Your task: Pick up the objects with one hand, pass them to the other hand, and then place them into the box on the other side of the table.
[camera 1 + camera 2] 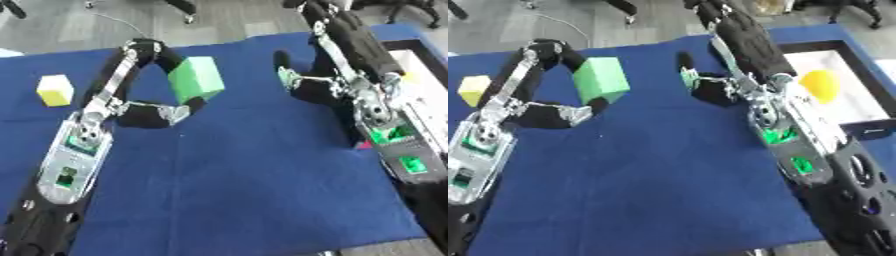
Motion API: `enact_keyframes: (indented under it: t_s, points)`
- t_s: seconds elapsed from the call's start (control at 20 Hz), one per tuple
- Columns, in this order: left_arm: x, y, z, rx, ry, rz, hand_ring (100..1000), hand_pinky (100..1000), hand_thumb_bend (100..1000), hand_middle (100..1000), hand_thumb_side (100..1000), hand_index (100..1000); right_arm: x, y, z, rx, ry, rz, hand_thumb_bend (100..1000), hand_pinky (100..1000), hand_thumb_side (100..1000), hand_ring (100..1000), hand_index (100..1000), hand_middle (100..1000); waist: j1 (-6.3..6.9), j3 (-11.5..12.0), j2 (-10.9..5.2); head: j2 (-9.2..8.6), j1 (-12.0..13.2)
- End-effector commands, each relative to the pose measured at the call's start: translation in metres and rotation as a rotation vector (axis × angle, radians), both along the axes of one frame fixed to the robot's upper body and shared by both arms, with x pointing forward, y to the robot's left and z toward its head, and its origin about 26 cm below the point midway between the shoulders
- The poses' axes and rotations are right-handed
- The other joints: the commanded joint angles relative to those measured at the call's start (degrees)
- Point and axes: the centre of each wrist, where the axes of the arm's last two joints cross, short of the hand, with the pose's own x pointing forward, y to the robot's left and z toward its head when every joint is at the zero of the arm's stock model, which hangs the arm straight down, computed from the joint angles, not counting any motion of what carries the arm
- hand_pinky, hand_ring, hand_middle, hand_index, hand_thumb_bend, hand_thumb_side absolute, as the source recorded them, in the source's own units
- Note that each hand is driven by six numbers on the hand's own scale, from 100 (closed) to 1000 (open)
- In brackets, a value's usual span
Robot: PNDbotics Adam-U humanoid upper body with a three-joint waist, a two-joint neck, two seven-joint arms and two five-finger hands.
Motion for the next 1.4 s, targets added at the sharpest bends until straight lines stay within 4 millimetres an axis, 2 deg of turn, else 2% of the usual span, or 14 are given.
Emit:
enact_keyframes:
  t_s: [0.05,0.35,0.55,0.9,1.05,1.4]
  points:
    - [0.0,-0.007,0.01,-0.008,-0.04,-0.021,475,730,472,310,113,550,-0.003,0.001,0.009,-0.067,-0.016,-0.008,100,597,123,975,1000,863,-0.53,0.1,-0.88,-0.15,-0.1]
    - [-0.002,-0.016,0.012,-0.018,-0.058,-0.034,478,729,469,313,115,552,-0.003,0.002,0.013,-0.102,0.027,-0.008,100,593,151,981,1000,855,-0.49,0.1,-0.83,-0.15,-0.3]
    - [-0.002,-0.022,0.013,-0.036,-0.069,-0.039,480,730,467,317,112,554,-0.003,0.004,0.013,-0.099,0.065,-0.001,100,585,206,990,1000,850,-0.57,0.2,-0.74,-0.15,-0.4]
    - [-0.002,-0.03,0.011,-0.058,-0.072,-0.046,480,730,468,318,108,555,0.001,0.007,0.007,-0.012,0.181,0.081,100,452,244,1000,1000,806,-0.54,0.2,-0.6,-0.15,-0.5]
    - [-0.002,-0.032,0.01,-0.065,-0.072,-0.051,480,730,470,319,107,555,0.002,0.008,0.006,0.05,0.229,0.129,100,429,258,1000,1000,794,-0.54,0.2,-0.57,-0.15,-0.6]
    - [-0.003,-0.036,0.011,-0.079,-0.069,-0.075,481,731,472,319,105,555,0.001,0.009,0.006,0.16,0.3,0.23,100,382,369,1000,1000,772,-0.51,0.2,-0.5,-0.15,-0.7]
